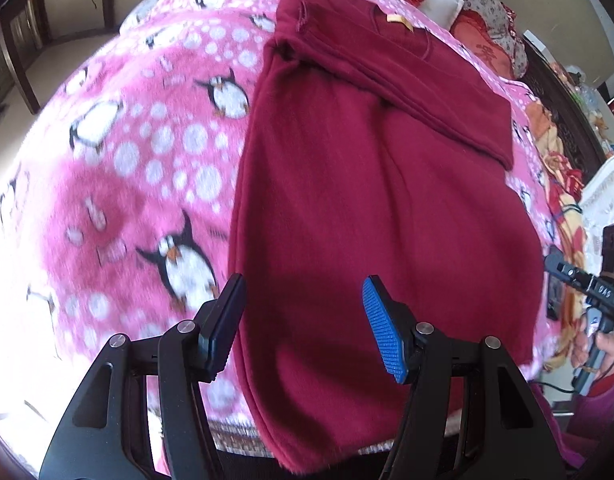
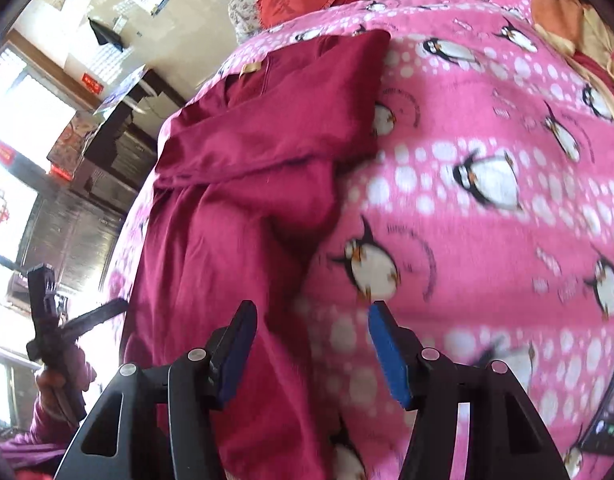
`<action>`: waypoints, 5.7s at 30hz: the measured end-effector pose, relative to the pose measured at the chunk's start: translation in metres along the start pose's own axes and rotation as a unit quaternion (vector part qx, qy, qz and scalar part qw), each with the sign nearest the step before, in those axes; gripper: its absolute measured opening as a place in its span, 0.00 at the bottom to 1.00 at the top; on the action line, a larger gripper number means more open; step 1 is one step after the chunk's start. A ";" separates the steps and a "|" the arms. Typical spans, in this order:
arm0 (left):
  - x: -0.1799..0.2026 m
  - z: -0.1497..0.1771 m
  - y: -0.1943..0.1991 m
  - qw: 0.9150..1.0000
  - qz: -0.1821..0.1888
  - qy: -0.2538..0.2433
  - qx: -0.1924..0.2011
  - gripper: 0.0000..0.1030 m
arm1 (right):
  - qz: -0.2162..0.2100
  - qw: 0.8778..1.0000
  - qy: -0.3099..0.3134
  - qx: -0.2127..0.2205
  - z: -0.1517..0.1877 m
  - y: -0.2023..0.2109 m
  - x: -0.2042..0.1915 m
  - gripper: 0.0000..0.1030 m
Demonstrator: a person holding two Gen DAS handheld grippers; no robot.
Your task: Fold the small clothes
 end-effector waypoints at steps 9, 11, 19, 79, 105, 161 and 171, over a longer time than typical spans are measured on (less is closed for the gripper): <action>-0.014 0.050 0.006 0.998 0.021 0.036 -0.046 0.59 | -0.021 0.999 -0.018 -0.038 0.065 0.012 0.004 0.55; -0.013 0.054 0.007 0.998 0.019 0.034 -0.039 0.60 | -0.021 0.999 -0.020 -0.044 0.074 0.009 0.003 0.56; -0.001 0.051 -0.004 0.998 0.034 0.044 -0.037 0.78 | -0.057 0.997 -0.021 -0.042 0.086 0.000 -0.011 0.58; 0.041 -0.300 -0.046 0.991 0.047 0.015 0.123 0.08 | -0.120 0.980 -0.098 0.126 -0.238 -0.052 0.017 0.07; 0.047 -0.305 -0.111 0.991 -0.038 -0.020 0.127 0.70 | 0.023 0.989 0.076 0.127 -0.257 -0.115 -0.042 0.33; -0.020 -0.171 -0.074 0.993 -0.063 -0.011 0.103 0.70 | 0.032 0.990 0.111 0.080 -0.168 -0.066 -0.092 0.38; -0.024 -0.166 -0.076 0.993 -0.061 -0.009 0.096 0.71 | -0.003 0.986 0.160 0.038 -0.206 -0.170 -0.169 0.38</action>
Point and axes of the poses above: each gripper's, at about its wrist camera, not at the fingertips, and y roughly against the way its jaws point, x to its right, z to its underside, the point moved 5 cm from there along -y, roughly the way its jaws point, and after that the axes turned 4 degrees about x, right-handed, at the moved point
